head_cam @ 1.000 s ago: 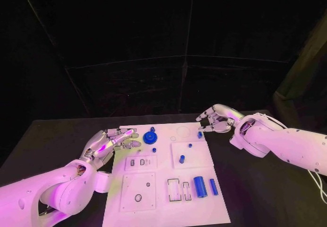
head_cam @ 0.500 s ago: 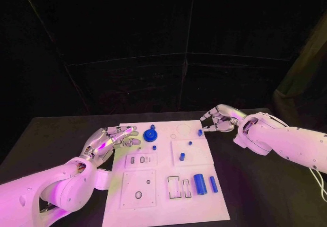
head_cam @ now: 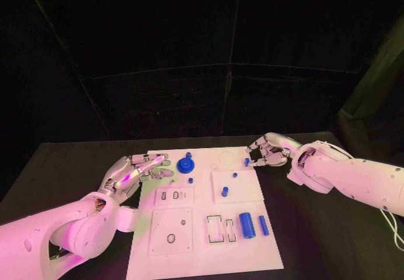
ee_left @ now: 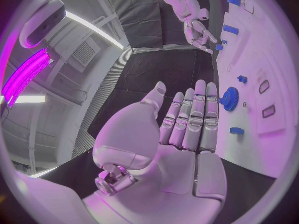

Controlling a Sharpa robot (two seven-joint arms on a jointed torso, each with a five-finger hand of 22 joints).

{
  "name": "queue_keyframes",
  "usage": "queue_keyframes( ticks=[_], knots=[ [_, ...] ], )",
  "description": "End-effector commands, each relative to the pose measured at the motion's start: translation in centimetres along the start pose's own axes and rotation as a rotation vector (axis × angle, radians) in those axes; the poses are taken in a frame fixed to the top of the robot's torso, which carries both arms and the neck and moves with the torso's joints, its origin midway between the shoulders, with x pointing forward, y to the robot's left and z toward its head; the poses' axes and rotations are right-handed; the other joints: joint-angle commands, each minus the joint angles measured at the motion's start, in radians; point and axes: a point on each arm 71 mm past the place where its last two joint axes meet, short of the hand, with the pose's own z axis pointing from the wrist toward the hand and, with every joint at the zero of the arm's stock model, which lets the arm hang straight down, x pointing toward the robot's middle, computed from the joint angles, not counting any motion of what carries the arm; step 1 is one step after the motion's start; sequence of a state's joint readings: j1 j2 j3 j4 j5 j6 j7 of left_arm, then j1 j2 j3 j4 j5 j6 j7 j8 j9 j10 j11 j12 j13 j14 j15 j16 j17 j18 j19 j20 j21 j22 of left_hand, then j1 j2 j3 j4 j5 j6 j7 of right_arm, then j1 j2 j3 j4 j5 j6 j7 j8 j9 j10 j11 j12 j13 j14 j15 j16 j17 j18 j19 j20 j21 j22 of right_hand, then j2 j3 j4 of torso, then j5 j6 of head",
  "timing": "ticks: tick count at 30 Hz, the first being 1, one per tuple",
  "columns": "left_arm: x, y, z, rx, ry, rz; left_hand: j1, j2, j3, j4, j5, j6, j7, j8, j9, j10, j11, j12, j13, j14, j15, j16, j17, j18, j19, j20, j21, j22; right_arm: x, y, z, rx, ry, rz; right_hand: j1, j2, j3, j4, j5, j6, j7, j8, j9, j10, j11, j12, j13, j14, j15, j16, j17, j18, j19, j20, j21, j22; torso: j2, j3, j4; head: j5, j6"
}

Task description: Assemble the parts on the task board

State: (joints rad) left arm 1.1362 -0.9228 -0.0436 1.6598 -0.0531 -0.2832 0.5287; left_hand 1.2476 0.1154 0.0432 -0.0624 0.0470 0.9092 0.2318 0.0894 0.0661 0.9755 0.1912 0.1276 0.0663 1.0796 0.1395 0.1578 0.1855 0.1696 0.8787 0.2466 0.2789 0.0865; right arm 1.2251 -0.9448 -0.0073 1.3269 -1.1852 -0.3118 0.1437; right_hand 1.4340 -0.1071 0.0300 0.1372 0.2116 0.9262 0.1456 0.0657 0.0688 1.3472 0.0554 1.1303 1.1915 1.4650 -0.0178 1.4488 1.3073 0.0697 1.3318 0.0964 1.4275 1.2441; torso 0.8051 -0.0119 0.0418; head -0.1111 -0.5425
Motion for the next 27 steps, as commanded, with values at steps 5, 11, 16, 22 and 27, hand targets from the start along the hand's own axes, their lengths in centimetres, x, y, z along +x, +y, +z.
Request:
queue_keyframes(
  ticks=[5,11,16,22,27],
  knots=[
    [0.1,-0.1,0.0,0.005,0.013,-0.006,0.010,0.003,0.000,-0.007,0.006,-0.003,0.013,0.001,0.001,0.000,-0.003,0.001,0.000,0.004,-0.003,-0.007,0.002,0.015,0.005,0.002,-0.005,-0.001,0.6,-0.1,0.2,0.008,0.013,-0.024,-0.006,0.013,-0.009,0.000,0.011,0.012,0.004,0.007,0.003,0.003,0.005,0.011,0.006,0.065,0.006,0.006,0.076,0.000,0.007,0.004,0.004,0.007,0.001,-0.0001,-0.0001,0.000,-0.002],
    [0.1,-0.1,0.1,0.005,0.012,-0.005,0.010,0.003,0.000,-0.007,0.006,-0.003,0.013,0.001,0.001,0.000,-0.003,0.001,0.000,0.004,-0.003,-0.007,0.002,0.015,0.005,0.002,-0.005,-0.001,1.2,-0.2,0.4,0.014,0.025,-0.033,0.003,0.028,-0.007,-0.006,0.009,0.032,0.003,0.015,0.006,0.006,0.005,0.016,0.010,0.066,0.006,0.008,0.080,-0.001,0.012,0.005,0.006,0.013,0.000,-0.0001,0.0008,0.000,-0.003],
    [0.1,-0.1,0.0,0.005,0.011,-0.005,0.010,0.003,0.000,-0.007,0.006,-0.003,0.013,0.001,0.001,0.000,-0.003,0.001,0.000,0.004,-0.003,-0.007,0.002,0.015,0.005,0.002,-0.005,-0.001,1.7,-0.2,0.4,0.011,0.037,-0.037,0.007,0.037,-0.007,-0.011,0.007,0.053,0.001,0.021,0.009,0.009,0.002,0.022,0.015,0.066,0.005,0.010,0.083,-0.002,0.016,0.004,0.008,0.018,0.000,0.0001,-0.0002,0.001,-0.004],
    [0.1,-0.1,0.0,0.004,0.011,-0.005,0.010,0.003,0.000,-0.007,0.006,-0.003,0.013,0.001,0.001,0.000,-0.003,0.001,0.000,0.004,-0.003,-0.007,0.002,0.015,0.005,0.002,-0.005,-0.001,1.9,-0.2,0.4,0.012,0.039,-0.039,0.009,0.053,-0.004,-0.014,0.004,0.081,-0.003,0.029,0.011,0.013,-0.002,0.028,0.020,0.067,0.002,0.012,0.087,-0.002,0.019,0.002,0.010,0.022,0.000,-0.0003,0.0003,0.000,-0.003],
    [0.1,-0.1,0.0,0.002,0.010,-0.004,0.010,0.003,0.000,-0.007,0.006,-0.003,0.013,0.001,0.001,0.000,-0.003,0.001,0.000,0.004,-0.003,-0.007,0.002,0.015,0.005,0.002,-0.005,-0.001,2.0,-0.1,0.5,0.009,0.039,-0.034,0.013,0.069,0.003,-0.016,-0.013,0.097,-0.006,0.031,0.011,0.016,-0.004,0.033,0.024,0.068,-0.001,0.013,0.090,-0.003,0.020,0.000,0.011,0.024,0.000,0.0005,0.0000,0.000,-0.004]
  ],
)
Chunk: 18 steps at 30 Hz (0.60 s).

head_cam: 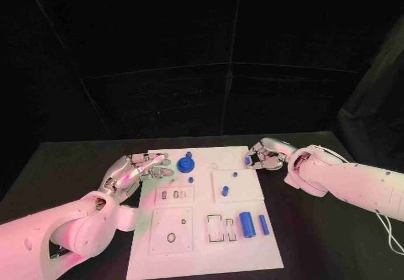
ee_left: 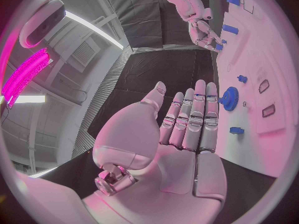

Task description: Assemble the parts on the task board

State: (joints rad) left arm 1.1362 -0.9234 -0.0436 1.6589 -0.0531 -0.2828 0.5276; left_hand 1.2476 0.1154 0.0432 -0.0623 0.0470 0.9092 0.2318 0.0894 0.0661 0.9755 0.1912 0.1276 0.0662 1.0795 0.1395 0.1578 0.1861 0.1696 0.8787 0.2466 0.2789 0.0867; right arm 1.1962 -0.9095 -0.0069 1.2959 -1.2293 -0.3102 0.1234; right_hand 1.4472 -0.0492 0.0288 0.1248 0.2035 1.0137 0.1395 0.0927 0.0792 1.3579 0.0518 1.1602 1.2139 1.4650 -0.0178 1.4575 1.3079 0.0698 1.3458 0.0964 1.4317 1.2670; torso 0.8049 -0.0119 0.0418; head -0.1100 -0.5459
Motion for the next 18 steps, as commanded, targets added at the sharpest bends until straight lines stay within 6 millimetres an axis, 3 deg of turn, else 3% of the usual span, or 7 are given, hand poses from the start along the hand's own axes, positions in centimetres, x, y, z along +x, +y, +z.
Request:
queue_keyframes(
  ticks=[1,10,18],
  knots=[
    [0.12,-0.09,0.03,0.003,0.011,-0.005,0.010,0.003,0.000,-0.007,0.006,-0.003,0.013,0.001,0.001,0.000,-0.003,0.001,0.000,0.004,-0.003,-0.007,0.001,0.015,0.005,0.002,-0.005,-0.002,0.09,0.21,0.11,-0.007,0.007,-0.002,0.001,0.015,0.007,-0.005,-0.009,0.013,-0.001,0.004,0.001,0.006,-0.002,0.004,0.002,0.068,-0.001,0.005,0.090,-0.003,0.006,-0.001,0.007,0.001,0.000,0.0008,0.0001,-0.002,-0.001],
    [0.12,-0.06,0.05,0.001,0.011,-0.005,0.011,0.003,0.002,-0.009,0.006,-0.004,0.013,0.001,0.001,0.000,-0.003,0.001,-0.001,0.004,-0.003,-0.008,0.001,0.015,0.006,0.002,-0.005,-0.002,0.12,0.46,0.28,-0.016,-0.007,0.023,0.010,0.043,0.027,-0.010,-0.033,0.035,-0.007,0.006,0.000,0.014,-0.007,0.018,0.014,0.070,-0.006,0.011,0.100,-0.004,0.010,-0.005,0.009,0.007,0.000,0.0004,0.0002,-0.002,-0.004],
    [0.12,-0.05,0.06,0.000,0.012,-0.005,0.011,0.003,0.002,-0.009,0.006,-0.004,0.013,0.001,0.001,0.000,-0.003,0.001,-0.001,0.004,-0.003,-0.008,0.001,0.015,0.006,0.002,-0.005,-0.002,0.10,0.66,0.43,-0.018,-0.027,0.045,0.009,0.040,0.028,-0.012,-0.038,0.038,-0.008,0.005,-0.001,0.019,-0.007,0.026,0.021,0.072,-0.006,0.016,0.107,-0.005,0.015,-0.006,0.012,0.013,0.000,0.0003,0.0008,-0.003,-0.006]
  ],
)
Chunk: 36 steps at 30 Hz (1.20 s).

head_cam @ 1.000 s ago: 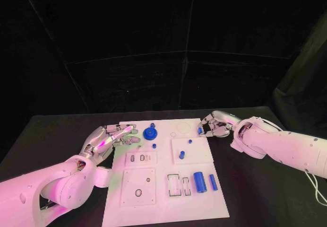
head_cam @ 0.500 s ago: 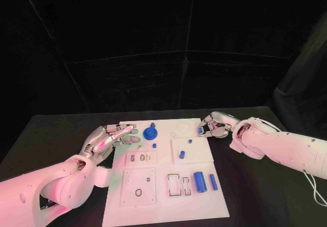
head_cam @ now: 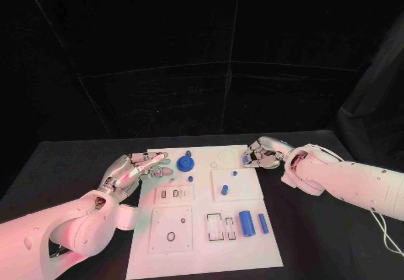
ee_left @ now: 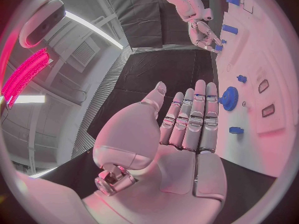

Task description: Assemble the parts on the task board

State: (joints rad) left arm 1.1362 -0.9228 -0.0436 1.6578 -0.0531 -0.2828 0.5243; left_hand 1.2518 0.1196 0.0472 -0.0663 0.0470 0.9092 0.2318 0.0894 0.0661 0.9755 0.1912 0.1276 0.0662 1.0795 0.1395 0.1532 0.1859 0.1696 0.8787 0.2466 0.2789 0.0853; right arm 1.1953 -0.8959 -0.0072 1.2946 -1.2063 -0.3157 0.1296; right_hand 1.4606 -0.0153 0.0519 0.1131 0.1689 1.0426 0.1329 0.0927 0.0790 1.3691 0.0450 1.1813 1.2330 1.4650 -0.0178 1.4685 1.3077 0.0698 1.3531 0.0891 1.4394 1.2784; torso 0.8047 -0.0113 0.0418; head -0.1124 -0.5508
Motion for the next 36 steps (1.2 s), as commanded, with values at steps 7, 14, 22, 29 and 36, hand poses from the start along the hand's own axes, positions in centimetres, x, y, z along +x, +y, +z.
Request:
queue_keyframes(
  ticks=[7,14,22,29,36],
  knots=[
    [0.1,-0.1,0.0,0.001,0.012,-0.005,0.007,-0.001,-0.002,-0.005,0.006,-0.004,0.013,0.001,0.001,0.000,-0.003,0.001,-0.001,0.004,-0.003,-0.004,0.001,0.015,0.006,0.002,-0.005,-0.001,-0.5,0.3,0.1,-0.010,-0.066,0.021,0.022,0.047,0.048,-0.024,-0.045,0.084,-0.031,0.040,0.011,0.023,-0.024,0.027,0.022,0.077,-0.024,0.017,0.125,-0.011,0.027,-0.012,0.017,0.029,-0.001,-0.0004,0.0006,0.001,-0.001],
    [0.0,-0.1,-0.1,-0.001,0.010,-0.004,0.007,-0.001,-0.002,-0.005,0.006,-0.004,0.013,0.001,0.001,0.000,-0.003,0.001,-0.001,0.004,-0.003,-0.004,0.001,0.015,0.006,0.002,-0.005,-0.001,-0.6,1.2,-0.3,-0.014,-0.103,0.042,0.010,0.049,0.057,-0.026,-0.043,0.095,-0.037,0.046,0.014,0.028,-0.030,0.032,0.028,0.078,-0.030,0.020,0.130,-0.013,0.035,-0.019,0.022,0.039,-0.002,-0.0005,-0.0009,0.005,-0.002],
    [-0.2,-0.2,-0.2,0.001,0.005,-0.002,0.007,-0.001,-0.002,-0.005,0.006,-0.004,0.013,0.001,0.001,0.000,-0.003,0.001,-0.001,0.004,-0.003,-0.004,0.001,0.015,0.006,0.002,-0.005,-0.001,0.7,5.6,-0.9,-0.013,-0.080,0.053,-0.006,0.049,0.060,-0.022,-0.044,0.087,-0.035,0.041,0.012,0.028,-0.029,0.030,0.027,0.078,-0.031,0.019,0.130,-0.013,0.036,-0.022,0.023,0.041,-0.009,-0.0060,-0.0035,0.012,-0.007],
    [-0.8,-0.3,0.2,0.002,-0.022,-0.014,0.007,-0.001,-0.001,-0.007,0.006,-0.004,0.013,0.001,0.001,0.000,-0.003,0.001,-0.001,0.004,-0.003,-0.005,0.002,0.015,0.006,0.002,-0.006,-0.001,2.9,11.5,-0.1,-0.083,-0.041,-0.009,-0.021,0.050,0.062,-0.017,-0.041,0.084,-0.035,0.038,0.011,0.029,-0.028,0.027,0.026,0.078,-0.030,0.019,0.130,-0.015,0.043,-0.022,0.027,0.049,-0.028,-0.0153,-0.0025,0.028,-0.034],
    [-1.1,-0.6,0.9,0.015,-0.031,-0.012,0.001,0.001,0.003,-0.012,0.006,0.021,-0.004,0.014,0.003,0.030,-0.016,0.011,0.002,0.023,-0.012,-0.003,0.008,0.016,0.019,-0.004,-0.003,-0.003,5.0,15.3,1.5,-0.141,-0.018,-0.043,-0.029,0.050,0.068,-0.015,-0.030,0.077,-0.033,0.033,0.009,0.024,-0.027,0.017,0.018,0.076,-0.030,0.015,0.123,-0.016,0.044,-0.022,0.027,0.050,-0.039,-0.0227,0.0010,0.043,-0.046]
  ],
)
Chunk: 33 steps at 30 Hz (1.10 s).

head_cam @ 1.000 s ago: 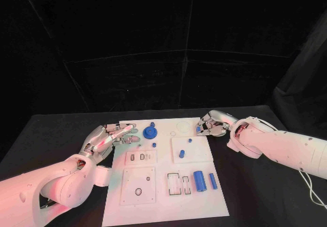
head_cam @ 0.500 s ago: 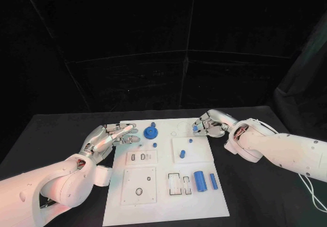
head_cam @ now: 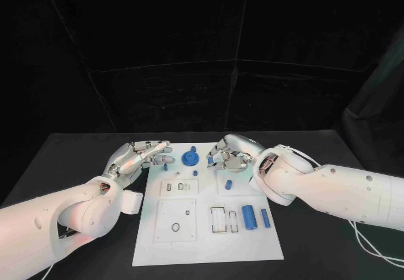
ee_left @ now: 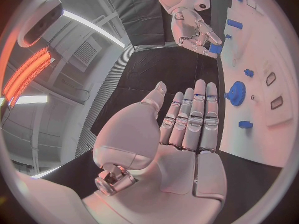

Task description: Assemble the parts on the task board

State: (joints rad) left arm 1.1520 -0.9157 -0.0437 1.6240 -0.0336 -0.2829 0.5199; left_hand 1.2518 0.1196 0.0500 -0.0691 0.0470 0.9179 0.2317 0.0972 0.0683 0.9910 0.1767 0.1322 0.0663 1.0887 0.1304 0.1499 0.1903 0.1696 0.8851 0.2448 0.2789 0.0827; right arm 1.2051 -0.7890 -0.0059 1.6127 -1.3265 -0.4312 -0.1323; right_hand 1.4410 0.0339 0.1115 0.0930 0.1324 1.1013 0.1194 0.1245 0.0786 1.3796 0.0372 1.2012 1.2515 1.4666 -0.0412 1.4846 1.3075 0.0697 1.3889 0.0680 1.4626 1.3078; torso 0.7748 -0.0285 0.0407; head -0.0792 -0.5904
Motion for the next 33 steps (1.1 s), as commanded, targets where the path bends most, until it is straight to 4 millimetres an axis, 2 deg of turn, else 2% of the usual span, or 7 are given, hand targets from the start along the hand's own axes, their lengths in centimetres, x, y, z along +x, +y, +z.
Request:
queue_keyframes(
  ticks=[1,5,8,12,16,20,33],
  knots=[
    [-0.2,-0.3,0.4,0.013,-0.004,-0.015,-0.001,0.001,0.002,-0.010,0.006,0.019,-0.008,0.009,0.001,0.025,-0.006,0.009,0.003,0.029,-0.008,0.006,0.008,0.017,0.023,-0.006,0.003,0.001,0.7,1.0,0.9,0.017,-0.011,-0.084,-0.009,0.001,0.009,0.005,0.006,0.018,-0.020,0.001,0.010,0.014,-0.020,-0.003,-0.001,0.075,-0.006,-0.001,0.124,-0.015,0.008,-0.001,0.004,0.021,-0.011,-0.0062,0.0013,0.015,-0.008],
    [-0.5,-0.4,0.8,0.015,-0.013,-0.007,-0.009,0.000,0.005,-0.013,0.006,0.041,-0.018,0.016,0.001,0.057,-0.018,0.011,0.003,0.063,-0.021,0.016,0.020,0.016,0.052,-0.019,0.016,0.005,2.6,2.4,2.0,0.001,0.026,-0.106,-0.011,0.001,0.011,0.005,0.010,0.017,-0.019,0.000,0.009,0.014,-0.019,-0.004,-0.001,0.074,-0.006,-0.002,0.122,-0.015,0.008,-0.001,0.004,0.021,-0.017,-0.0084,-0.0018,0.030,-0.014],
    [-0.6,-0.5,1.0,0.016,-0.019,-0.003,-0.012,0.000,0.007,-0.014,0.006,0.053,-0.024,0.018,0.000,0.079,-0.025,0.013,0.005,0.078,-0.027,0.020,0.026,0.016,0.063,-0.025,0.021,0.005,3.9,3.2,2.5,-0.009,0.056,-0.126,-0.011,0.001,0.011,0.005,0.010,0.017,-0.019,0.000,0.009,0.014,-0.019,-0.005,-0.001,0.074,-0.006,-0.003,0.122,-0.015,0.008,-0.001,0.004,0.021,-0.018,-0.0094,-0.0040,0.036,-0.017],
    [-0.6,-0.5,1.1,0.016,-0.022,0.000,-0.016,0.000,0.011,-0.017,0.006,0.066,-0.030,0.019,0.000,0.105,-0.033,0.013,0.006,0.100,-0.036,0.026,0.038,0.016,0.081,-0.034,0.028,0.007,5.8,3.9,2.8,-0.013,0.086,-0.143,-0.015,0.000,0.011,0.006,0.010,0.016,-0.018,-0.001,0.009,0.013,-0.018,-0.006,-0.002,0.074,-0.006,-0.004,0.120,-0.015,0.008,-0.001,0.004,0.021,-0.020,-0.0117,-0.0032,0.040,-0.022],
    [-0.6,-0.5,1.2,0.016,-0.024,0.002,-0.017,-0.001,0.013,-0.018,0.006,0.070,-0.032,0.019,-0.001,0.114,-0.035,0.012,0.006,0.106,-0.038,0.027,0.042,0.016,0.086,-0.036,0.030,0.007,7.3,4.3,3.1,-0.017,0.108,-0.156,-0.015,0.000,0.011,0.006,0.010,0.016,-0.018,-0.001,0.009,0.013,-0.018,-0.007,-0.003,0.074,-0.006,-0.004,0.119,-0.015,0.008,-0.001,0.004,0.021,-0.018,-0.0085,-0.0040,0.050,-0.025],
    [-0.6,-0.6,1.3,0.017,-0.027,0.004,-0.018,-0.001,0.013,-0.018,0.006,0.071,-0.032,0.019,-0.001,0.116,-0.036,0.012,0.006,0.106,-0.039,0.027,0.043,0.016,0.087,-0.037,0.031,0.007,8.3,4.5,3.3,-0.020,0.118,-0.168,-0.016,-0.001,0.011,0.006,0.011,0.015,-0.018,-0.002,0.009,0.012,-0.018,-0.007,-0.003,0.073,-0.006,-0.005,0.119,-0.015,0.008,-0.001,0.004,0.021,-0.017,-0.0091,-0.0034,0.051,-0.029],
    [-0.6,-0.6,1.3,0.018,-0.029,0.005,-0.020,-0.004,0.012,-0.018,0.006,0.069,-0.030,0.016,-0.002,0.114,-0.034,0.008,0.005,0.104,-0.038,0.025,0.044,0.015,0.086,-0.037,0.030,0.007,9.0,4.5,3.2,-0.017,0.137,-0.198,-0.017,-0.005,0.012,0.004,0.010,0.013,-0.018,-0.003,0.008,0.011,-0.018,-0.009,-0.004,0.073,-0.005,-0.005,0.118,-0.015,0.008,0.000,0.004,0.021,-0.017,-0.0069,-0.0052,0.055,-0.033]
  ],
)
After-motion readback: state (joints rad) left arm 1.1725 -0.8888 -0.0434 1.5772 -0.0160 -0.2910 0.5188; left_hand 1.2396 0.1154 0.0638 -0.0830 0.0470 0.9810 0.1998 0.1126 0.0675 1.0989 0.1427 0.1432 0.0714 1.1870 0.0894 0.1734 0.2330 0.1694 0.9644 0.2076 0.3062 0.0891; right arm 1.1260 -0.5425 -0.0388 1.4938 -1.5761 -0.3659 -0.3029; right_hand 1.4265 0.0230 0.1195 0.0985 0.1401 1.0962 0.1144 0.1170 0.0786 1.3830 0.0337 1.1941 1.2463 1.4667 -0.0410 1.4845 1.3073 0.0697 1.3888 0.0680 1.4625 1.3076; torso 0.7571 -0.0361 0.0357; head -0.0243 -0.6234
